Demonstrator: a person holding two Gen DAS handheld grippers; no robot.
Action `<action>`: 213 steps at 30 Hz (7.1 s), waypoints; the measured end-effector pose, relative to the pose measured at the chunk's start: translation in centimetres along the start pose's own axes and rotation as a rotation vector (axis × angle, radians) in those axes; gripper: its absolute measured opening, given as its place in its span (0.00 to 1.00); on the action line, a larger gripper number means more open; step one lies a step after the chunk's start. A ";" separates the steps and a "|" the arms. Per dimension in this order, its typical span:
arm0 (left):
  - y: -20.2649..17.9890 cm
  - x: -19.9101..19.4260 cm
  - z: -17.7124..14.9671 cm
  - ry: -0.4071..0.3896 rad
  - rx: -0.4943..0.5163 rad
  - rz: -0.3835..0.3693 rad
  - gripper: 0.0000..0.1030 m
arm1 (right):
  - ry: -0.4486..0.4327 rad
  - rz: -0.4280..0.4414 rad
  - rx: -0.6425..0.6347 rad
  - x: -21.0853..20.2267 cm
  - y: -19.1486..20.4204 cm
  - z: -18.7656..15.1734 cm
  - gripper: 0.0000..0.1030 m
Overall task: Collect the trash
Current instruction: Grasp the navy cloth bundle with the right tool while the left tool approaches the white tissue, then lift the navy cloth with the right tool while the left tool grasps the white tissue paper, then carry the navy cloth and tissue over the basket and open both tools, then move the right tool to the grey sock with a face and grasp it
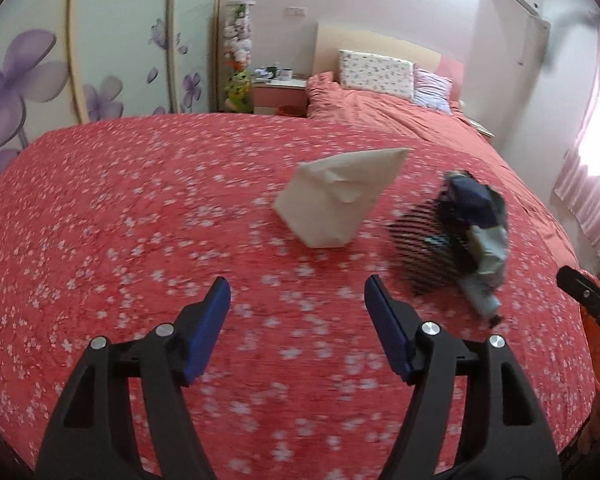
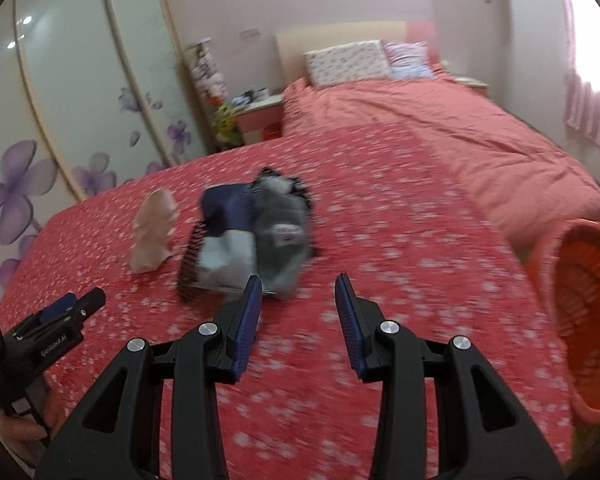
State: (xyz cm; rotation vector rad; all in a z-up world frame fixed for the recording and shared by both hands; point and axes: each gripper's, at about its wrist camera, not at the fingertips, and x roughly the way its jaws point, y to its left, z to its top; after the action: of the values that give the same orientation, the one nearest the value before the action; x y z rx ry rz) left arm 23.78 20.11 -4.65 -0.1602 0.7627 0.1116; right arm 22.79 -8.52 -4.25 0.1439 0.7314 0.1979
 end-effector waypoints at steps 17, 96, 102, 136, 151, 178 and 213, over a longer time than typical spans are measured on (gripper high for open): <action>3.5 1.9 0.6 0.026 -0.058 0.002 0.67 | 0.090 0.019 -0.035 6.9 4.5 1.6 0.43; -16.7 -4.6 2.2 0.041 0.199 -0.317 0.35 | -0.269 -0.191 0.222 -10.6 -11.0 -2.1 0.25; -20.8 -5.2 1.2 0.051 0.245 -0.382 0.35 | -0.305 -0.247 0.256 -12.0 -13.3 -2.9 0.25; -42.5 -3.9 -6.6 0.204 0.471 -0.706 0.37 | -0.367 -0.406 0.471 -15.1 -26.2 -5.5 0.25; -44.6 0.7 -8.1 0.272 0.499 -0.647 0.60 | -0.314 -0.369 0.534 -13.1 -28.6 -5.6 0.44; -29.0 1.1 -4.3 0.151 0.377 -0.371 0.68 | -0.193 -0.386 0.371 -11.1 -22.2 -4.7 0.50; -0.5 3.1 0.5 0.115 -0.050 -0.079 0.71 | 0.026 -0.058 0.001 7.1 1.9 2.6 0.50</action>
State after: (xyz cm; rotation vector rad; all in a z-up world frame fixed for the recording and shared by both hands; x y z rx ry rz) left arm 26.40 19.86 -6.40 -0.2456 0.8674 0.0470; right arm 29.46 -5.24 -6.56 0.1208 0.7602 0.1444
